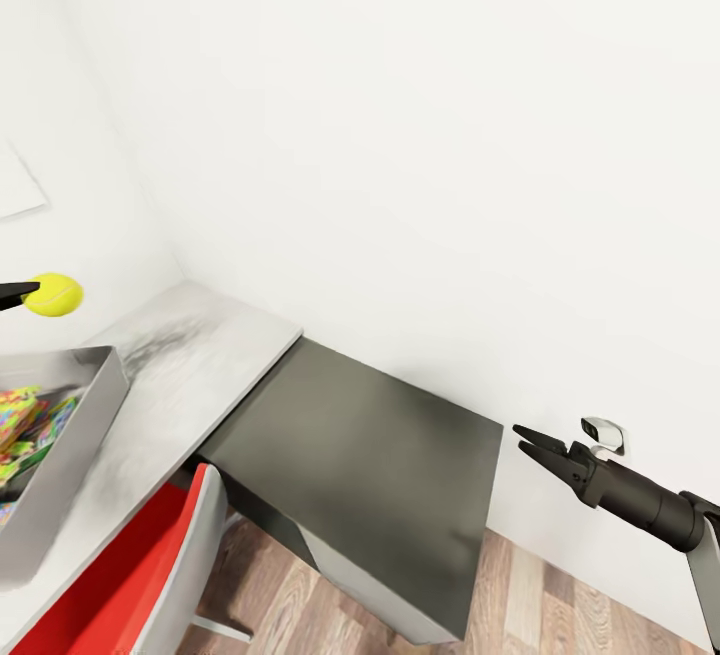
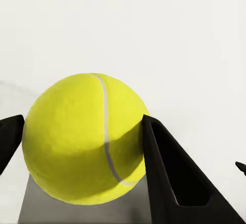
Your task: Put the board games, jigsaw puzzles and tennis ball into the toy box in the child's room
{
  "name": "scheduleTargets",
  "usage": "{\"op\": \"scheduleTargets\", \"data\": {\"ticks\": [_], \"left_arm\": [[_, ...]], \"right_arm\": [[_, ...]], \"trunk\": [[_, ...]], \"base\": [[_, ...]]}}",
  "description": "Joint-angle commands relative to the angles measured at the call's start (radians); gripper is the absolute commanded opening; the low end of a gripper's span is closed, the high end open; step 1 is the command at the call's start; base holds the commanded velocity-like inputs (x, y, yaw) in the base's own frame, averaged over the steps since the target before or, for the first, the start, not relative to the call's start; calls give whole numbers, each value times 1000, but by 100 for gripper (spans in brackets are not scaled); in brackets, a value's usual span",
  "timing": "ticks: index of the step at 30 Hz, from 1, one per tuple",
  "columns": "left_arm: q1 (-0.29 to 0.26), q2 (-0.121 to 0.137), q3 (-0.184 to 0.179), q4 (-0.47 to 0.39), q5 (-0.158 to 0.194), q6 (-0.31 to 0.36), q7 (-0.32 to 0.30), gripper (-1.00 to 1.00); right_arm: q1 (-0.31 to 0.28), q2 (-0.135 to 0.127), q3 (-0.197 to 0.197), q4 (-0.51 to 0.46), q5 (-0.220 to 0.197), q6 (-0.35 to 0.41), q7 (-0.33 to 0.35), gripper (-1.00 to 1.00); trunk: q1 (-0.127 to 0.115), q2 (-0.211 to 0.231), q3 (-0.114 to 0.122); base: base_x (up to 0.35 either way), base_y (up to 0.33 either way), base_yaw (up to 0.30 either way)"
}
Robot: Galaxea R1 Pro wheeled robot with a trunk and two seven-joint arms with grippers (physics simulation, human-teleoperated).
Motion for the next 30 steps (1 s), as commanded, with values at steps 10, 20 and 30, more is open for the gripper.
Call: {"op": "scheduleTargets", "data": {"ticks": [10, 20, 30], "left_arm": [[-1, 13, -2, 1, -1, 10, -6, -100], [-1, 13, -2, 1, -8, 10, -6, -100], [0, 13, -4, 5, -16, 7, -6, -100]], "right_arm": [[-1, 0, 0, 0, -3, 9, 0, 100], [-1, 0, 1, 0, 5, 9, -3, 100], [-1, 0, 3, 4, 8, 7, -5, 100]], "trunk": [[1, -2, 11], [1, -2, 25], [1, -2, 37]], "base": [[0, 0, 191], [0, 0, 191], [0, 0, 205]]}}
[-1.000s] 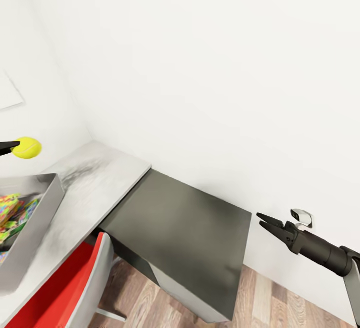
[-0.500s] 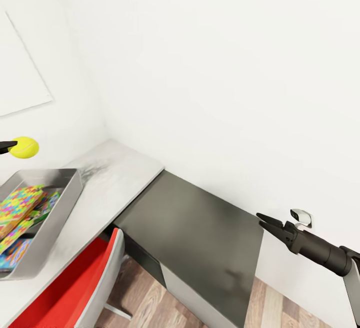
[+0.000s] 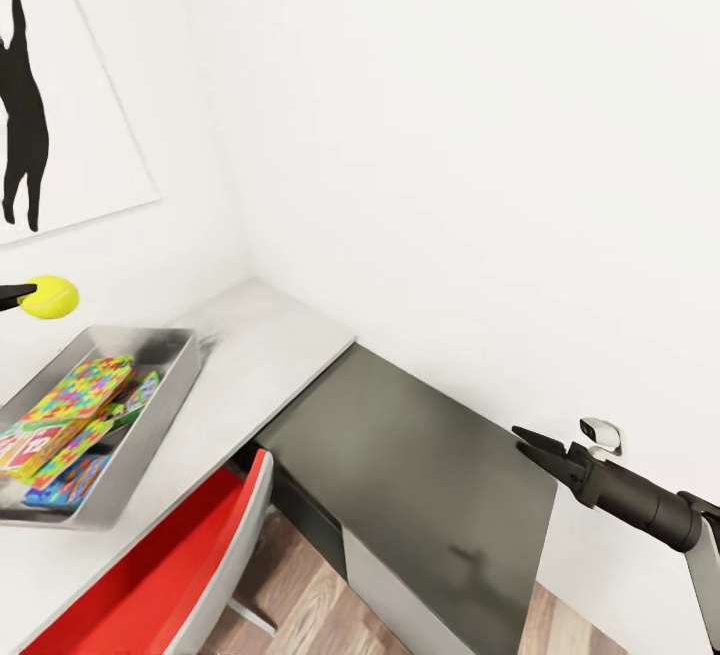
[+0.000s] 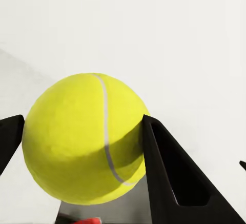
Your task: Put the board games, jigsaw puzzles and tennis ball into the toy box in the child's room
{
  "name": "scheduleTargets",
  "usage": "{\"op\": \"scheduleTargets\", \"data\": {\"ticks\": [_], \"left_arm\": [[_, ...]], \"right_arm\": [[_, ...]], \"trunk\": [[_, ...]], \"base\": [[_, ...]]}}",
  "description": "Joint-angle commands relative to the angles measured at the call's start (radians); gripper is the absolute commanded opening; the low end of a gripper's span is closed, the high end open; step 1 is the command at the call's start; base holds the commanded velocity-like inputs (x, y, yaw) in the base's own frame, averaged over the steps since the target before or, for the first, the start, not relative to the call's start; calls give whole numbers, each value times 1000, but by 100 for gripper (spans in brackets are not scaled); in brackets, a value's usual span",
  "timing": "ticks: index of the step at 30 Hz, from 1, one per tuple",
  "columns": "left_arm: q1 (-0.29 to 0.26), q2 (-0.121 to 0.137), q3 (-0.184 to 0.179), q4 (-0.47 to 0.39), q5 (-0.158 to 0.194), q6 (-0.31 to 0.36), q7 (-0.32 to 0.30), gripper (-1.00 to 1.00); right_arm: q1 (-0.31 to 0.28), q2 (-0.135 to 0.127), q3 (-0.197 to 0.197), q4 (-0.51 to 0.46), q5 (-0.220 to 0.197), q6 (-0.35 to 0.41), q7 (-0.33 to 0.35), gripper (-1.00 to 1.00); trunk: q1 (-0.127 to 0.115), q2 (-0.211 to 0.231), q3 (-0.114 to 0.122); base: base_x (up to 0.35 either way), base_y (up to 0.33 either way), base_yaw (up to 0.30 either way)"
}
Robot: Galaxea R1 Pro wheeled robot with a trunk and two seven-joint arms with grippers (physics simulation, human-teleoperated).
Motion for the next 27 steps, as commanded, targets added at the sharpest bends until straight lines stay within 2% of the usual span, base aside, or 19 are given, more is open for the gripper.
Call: {"op": "scheduleTargets", "data": {"ticks": [1, 14, 22, 24, 27], "left_arm": [[-1, 0, -1, 1, -2, 6, -6, -100], [3, -1, -2, 4, -33, -38, -6, -100], [5, -9, -8, 24, -51, -126, -6, -100], [6, -10, -15, 30, -52, -148, -6, -100], [23, -11, -49, 34, -51, -180, -6, -100]], "right_arm": [[-1, 0, 0, 0, -3, 9, 0, 100], [-1, 0, 0, 4, -1, 9, -3, 100], [-1, 0, 0, 5, 0, 9, -2, 100], [-1, 1, 0, 5, 0, 9, -2, 100], [-1, 1, 0, 5, 0, 9, -2, 100]], "trunk": [[1, -2, -1], [1, -2, 15], [1, -2, 23], [1, -2, 25], [1, -2, 28]], "base": [[0, 0, 211], [0, 0, 218], [0, 0, 238], [0, 0, 243], [0, 0, 244]]}}
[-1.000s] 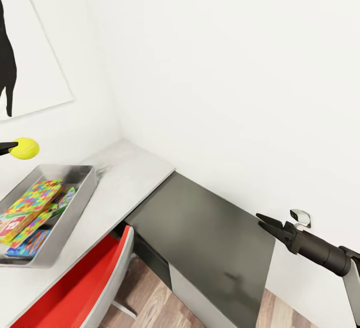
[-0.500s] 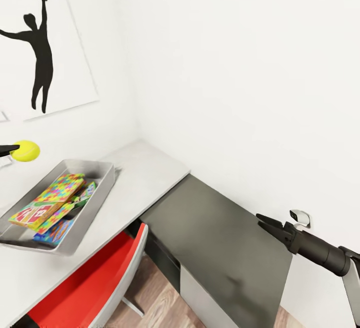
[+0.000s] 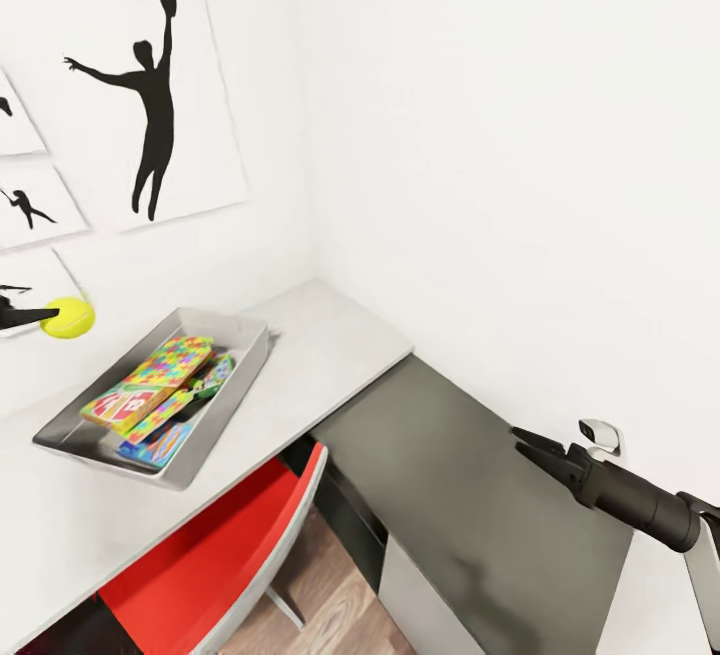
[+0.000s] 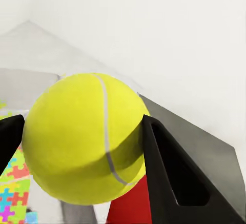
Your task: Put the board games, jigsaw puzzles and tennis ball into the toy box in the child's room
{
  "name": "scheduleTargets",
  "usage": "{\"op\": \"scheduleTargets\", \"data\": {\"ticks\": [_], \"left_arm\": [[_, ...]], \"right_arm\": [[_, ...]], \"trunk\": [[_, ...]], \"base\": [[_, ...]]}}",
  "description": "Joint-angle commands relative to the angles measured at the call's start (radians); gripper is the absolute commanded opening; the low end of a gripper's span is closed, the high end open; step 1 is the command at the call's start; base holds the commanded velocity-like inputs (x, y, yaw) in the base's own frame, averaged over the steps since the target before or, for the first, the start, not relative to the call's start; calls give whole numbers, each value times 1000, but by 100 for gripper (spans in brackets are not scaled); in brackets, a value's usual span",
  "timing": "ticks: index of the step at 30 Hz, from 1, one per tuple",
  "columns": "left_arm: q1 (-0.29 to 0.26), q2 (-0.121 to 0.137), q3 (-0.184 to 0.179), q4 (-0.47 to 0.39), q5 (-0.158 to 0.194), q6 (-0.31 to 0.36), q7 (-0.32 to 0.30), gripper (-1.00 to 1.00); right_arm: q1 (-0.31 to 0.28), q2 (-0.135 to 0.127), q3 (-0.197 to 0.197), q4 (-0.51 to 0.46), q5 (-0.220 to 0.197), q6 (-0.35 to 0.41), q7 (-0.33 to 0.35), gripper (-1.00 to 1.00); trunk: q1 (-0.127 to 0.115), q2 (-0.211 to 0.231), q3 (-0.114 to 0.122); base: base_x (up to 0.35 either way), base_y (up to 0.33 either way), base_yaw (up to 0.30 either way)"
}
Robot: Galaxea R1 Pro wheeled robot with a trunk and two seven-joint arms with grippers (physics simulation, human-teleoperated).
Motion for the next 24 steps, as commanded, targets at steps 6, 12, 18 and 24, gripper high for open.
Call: {"op": "scheduleTargets", "data": {"ticks": [6, 12, 18, 24], "left_arm": [[25, 0, -60, -6, 2, -30, -6, -100], [29, 1, -68, -6, 3, -53, -6, -100], [30, 6, -69, -12, 7, -65, -6, -100], [31, -13, -153, -83, 11, -57, -6, -100]], "right_arm": [[-1, 0, 2, 0, -2, 9, 1, 100], [-1, 0, 4, 0, -1, 9, 0, 100], [-1, 0, 8, 0, -4, 10, -70, 100], [-1, 2, 11, 0, -5, 10, -94, 100]], "trunk": [[1, -2, 4], [1, -2, 9], [1, -2, 13], [1, -2, 14]], "base": [[0, 0, 246], [0, 0, 252], [0, 0, 261], [0, -3, 81]]}}
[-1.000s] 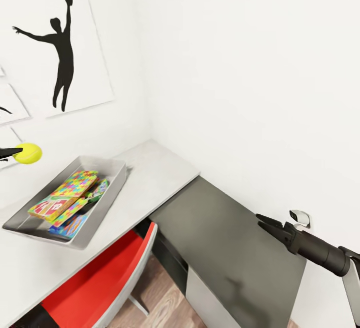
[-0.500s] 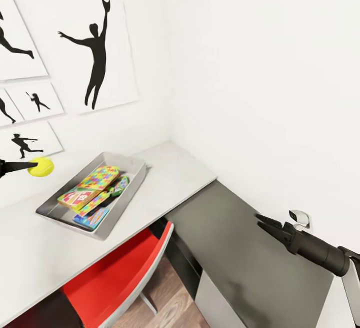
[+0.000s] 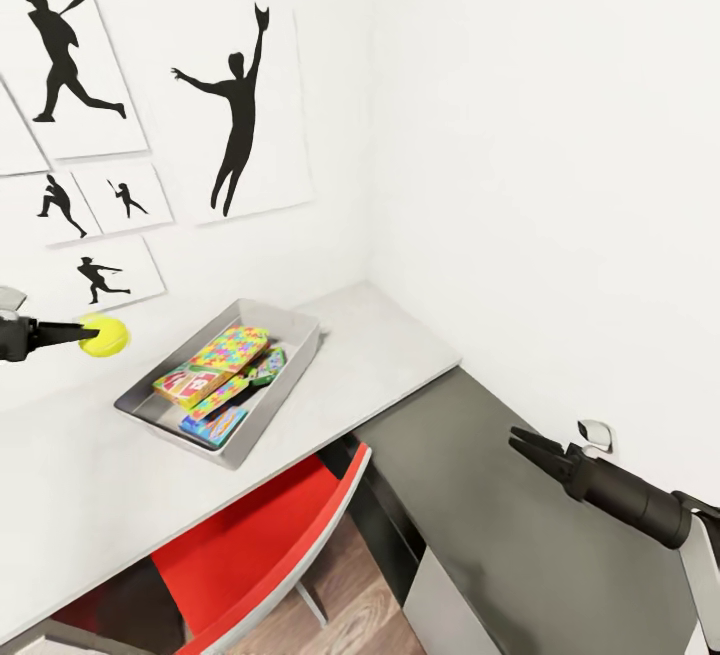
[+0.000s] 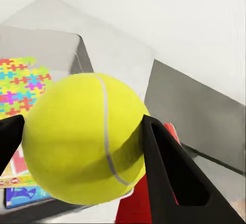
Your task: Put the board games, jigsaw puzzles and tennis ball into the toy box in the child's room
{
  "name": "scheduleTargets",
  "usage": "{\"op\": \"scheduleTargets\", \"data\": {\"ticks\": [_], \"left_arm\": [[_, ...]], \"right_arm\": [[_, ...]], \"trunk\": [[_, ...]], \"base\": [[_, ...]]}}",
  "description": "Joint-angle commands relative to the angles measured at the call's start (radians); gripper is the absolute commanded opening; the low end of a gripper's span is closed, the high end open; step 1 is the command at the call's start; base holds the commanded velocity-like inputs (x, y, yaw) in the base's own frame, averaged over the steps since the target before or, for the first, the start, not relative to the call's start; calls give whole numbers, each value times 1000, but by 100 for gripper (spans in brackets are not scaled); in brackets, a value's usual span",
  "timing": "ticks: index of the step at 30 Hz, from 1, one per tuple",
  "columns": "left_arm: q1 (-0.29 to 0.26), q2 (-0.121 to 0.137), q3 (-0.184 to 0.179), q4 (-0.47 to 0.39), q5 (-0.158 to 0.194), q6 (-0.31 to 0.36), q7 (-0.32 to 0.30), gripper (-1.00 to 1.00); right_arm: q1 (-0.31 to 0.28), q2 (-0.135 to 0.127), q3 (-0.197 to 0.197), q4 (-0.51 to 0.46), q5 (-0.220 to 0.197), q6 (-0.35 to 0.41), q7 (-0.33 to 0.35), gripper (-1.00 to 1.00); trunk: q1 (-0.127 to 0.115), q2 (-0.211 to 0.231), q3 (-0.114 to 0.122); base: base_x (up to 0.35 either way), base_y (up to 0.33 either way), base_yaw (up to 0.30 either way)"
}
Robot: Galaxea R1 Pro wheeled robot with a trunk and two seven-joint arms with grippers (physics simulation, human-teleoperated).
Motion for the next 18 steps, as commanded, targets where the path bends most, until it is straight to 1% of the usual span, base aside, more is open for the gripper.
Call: {"op": "scheduleTargets", "data": {"ticks": [1, 3, 6, 9, 14, 18], "left_arm": [[-1, -1, -13, -8, 0, 9, -6, -100], [-1, -6, -44, -32, 1, 26, -6, -100], [-1, -18, -59, -45, 2, 44, -6, -100], [-1, -27, -65, -50, 2, 51, -6, -100], [-1, -29, -67, -52, 2, 53, -6, -100], [-1, -30, -67, -52, 3, 53, -6, -100]], "right_arm": [[-1, 0, 0, 0, -3, 8, 0, 100], [-1, 3, 0, 0, -2, 9, -1, 100], [-1, 7, 1, 0, -2, 15, -8, 100], [-1, 9, 10, -1, -3, 18, -43, 100], [-1, 10, 55, -2, -5, 21, -86, 100], [-1, 14, 66, -2, -5, 21, -105, 100]], "trunk": [[1, -2, -2], [1, -2, -2], [1, -2, -2], [1, -2, -2], [1, -2, -2], [1, -2, -2]], "base": [[0, -32, 15], [0, -78, 8], [0, -103, 3], [0, -37, 1], [0, -8, 0], [0, -3, 0]]}}
